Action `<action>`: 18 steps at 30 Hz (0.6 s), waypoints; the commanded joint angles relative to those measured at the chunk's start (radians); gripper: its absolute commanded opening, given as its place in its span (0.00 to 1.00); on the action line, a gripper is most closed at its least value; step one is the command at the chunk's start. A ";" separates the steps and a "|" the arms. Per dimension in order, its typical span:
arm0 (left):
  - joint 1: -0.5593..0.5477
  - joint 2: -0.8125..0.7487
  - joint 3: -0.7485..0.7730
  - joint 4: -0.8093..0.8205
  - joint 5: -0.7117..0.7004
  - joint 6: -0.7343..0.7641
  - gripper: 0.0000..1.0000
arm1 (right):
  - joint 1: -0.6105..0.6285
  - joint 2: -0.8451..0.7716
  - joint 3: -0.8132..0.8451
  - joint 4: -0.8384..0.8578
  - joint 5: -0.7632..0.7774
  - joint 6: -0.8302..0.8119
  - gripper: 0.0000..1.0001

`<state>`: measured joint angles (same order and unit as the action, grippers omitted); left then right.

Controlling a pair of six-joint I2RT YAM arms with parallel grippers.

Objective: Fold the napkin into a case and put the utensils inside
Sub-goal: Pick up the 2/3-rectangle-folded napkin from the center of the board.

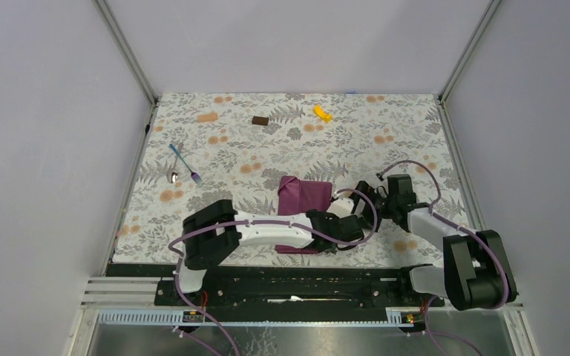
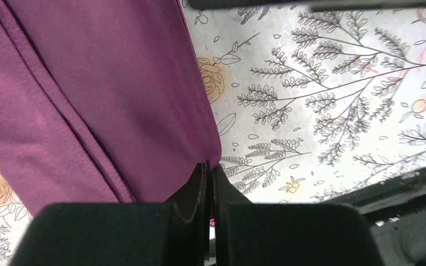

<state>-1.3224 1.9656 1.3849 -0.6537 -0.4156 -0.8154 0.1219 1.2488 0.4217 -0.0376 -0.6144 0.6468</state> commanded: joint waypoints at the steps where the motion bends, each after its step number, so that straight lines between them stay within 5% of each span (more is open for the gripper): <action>1: 0.008 -0.104 -0.029 0.067 0.032 0.029 0.00 | 0.088 0.076 -0.019 0.302 -0.089 0.146 1.00; 7: 0.011 -0.139 -0.054 0.079 0.028 0.038 0.00 | 0.134 0.198 -0.047 0.500 -0.054 0.255 0.97; 18: 0.012 -0.166 -0.078 0.107 0.045 0.041 0.00 | 0.133 0.365 0.000 0.623 -0.035 0.259 0.68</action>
<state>-1.3140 1.8648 1.3170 -0.5900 -0.3855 -0.7853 0.2497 1.5658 0.3969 0.5381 -0.6945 0.9142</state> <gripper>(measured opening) 0.016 0.721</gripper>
